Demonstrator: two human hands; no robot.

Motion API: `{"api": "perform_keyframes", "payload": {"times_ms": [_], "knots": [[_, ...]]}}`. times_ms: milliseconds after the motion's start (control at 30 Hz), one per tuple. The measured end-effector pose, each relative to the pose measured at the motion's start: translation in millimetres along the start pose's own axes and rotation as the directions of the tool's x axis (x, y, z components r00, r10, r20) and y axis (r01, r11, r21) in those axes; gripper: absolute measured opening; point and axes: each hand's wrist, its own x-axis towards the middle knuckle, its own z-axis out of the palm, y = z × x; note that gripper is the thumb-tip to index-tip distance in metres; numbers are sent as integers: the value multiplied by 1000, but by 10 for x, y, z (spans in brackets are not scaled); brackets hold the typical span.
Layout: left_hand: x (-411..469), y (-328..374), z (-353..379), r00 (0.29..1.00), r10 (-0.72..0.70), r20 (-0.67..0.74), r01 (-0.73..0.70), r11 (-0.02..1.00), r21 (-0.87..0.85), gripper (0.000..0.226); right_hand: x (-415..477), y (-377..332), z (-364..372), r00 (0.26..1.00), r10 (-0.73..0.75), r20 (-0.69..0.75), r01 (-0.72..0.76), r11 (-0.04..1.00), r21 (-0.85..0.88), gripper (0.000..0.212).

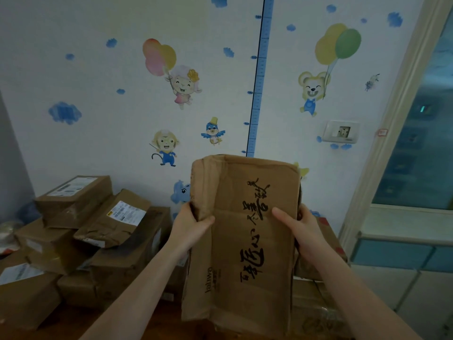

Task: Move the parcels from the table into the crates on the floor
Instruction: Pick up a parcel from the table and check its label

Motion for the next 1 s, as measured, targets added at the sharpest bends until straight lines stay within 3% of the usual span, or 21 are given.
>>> {"api": "perform_keyframes", "payload": {"times_ms": [67, 167, 333, 467, 633, 767, 833, 900, 1000], "knots": [[8, 74, -14, 998, 33, -51, -35, 999, -32, 73, -29, 25, -6, 1000, -28, 11, 28, 999, -32, 51], [46, 153, -49, 987, 35, -159, -38, 999, -15, 59, -64, 41, 21, 997, -46, 62, 53, 993, -102, 54], [-14, 105, -53, 988, 44, -145, -40, 999, 35, 43, -39, -134, 55, 995, -57, 78, 60, 997, -38, 80], [-26, 186, -97, 986, 50, -156, -64, 994, -84, 47, -52, -209, 36, 989, -142, 47, 145, 988, -60, 55], [30, 319, -184, 957, 105, -271, -131, 988, -80, 48, -77, -321, 68, 979, -162, 122, 171, 983, -66, 71], [34, 506, -226, 951, 188, -247, -214, 974, -81, 56, -69, -496, 54, 952, -301, 60, 303, 952, -31, 39], [63, 628, -276, 968, 164, -190, -195, 969, -153, 68, -84, -565, 65, 927, -374, 34, 375, 926, -53, 36], [94, 701, -308, 986, 85, -144, -120, 959, -256, 69, -103, -591, 82, 912, -407, 58, 411, 906, -98, 45], [102, 685, -308, 977, 86, -196, -143, 944, -296, 43, -115, -608, 56, 918, -366, 152, 385, 915, -118, 93]]}}
